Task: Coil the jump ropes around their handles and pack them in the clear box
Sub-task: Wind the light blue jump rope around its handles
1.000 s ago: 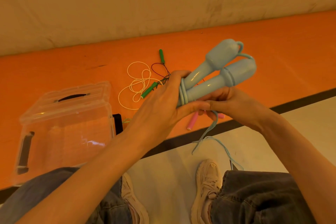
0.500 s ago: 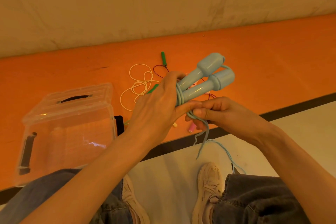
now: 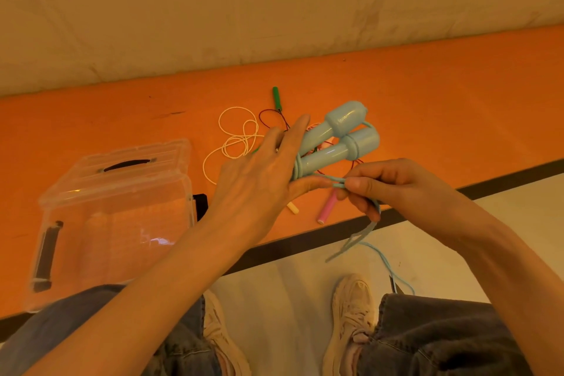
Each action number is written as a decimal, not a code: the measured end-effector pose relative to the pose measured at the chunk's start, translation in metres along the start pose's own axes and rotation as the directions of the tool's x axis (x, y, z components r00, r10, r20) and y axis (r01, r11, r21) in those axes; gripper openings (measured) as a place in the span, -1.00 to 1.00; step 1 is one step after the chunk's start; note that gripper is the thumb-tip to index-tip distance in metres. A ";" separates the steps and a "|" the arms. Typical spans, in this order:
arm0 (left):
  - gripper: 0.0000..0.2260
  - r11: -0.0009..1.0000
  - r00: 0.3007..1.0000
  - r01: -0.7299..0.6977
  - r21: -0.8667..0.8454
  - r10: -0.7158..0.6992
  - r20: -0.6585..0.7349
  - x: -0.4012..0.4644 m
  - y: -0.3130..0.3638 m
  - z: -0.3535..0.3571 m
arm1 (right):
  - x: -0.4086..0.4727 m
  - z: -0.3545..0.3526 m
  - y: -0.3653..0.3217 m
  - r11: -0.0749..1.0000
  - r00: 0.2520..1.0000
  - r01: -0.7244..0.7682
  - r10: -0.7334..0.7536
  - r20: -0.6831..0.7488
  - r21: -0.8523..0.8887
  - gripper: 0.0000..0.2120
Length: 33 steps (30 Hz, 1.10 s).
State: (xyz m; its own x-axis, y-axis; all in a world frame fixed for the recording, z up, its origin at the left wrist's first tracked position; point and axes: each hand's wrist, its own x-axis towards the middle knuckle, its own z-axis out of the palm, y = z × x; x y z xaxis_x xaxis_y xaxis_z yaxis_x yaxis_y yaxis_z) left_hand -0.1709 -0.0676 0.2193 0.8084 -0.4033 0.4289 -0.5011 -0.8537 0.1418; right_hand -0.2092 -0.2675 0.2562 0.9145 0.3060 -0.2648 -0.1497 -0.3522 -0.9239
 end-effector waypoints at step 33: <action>-0.32 0.977 0.935 -0.212 -0.040 0.214 0.283 -0.012 0.011 0.005 | -0.001 -0.013 -0.009 0.747 0.778 0.338 -0.564 -0.277 -0.573 -0.89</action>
State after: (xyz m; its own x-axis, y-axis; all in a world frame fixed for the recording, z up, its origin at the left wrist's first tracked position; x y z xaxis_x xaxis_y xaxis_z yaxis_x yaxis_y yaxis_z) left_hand -0.1847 -0.0734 0.2113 0.7359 -0.6530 0.1791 -0.6727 -0.7353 0.0830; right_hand -0.2036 -0.2759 0.2680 0.8998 0.1922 0.3918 0.4128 -0.6663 -0.6211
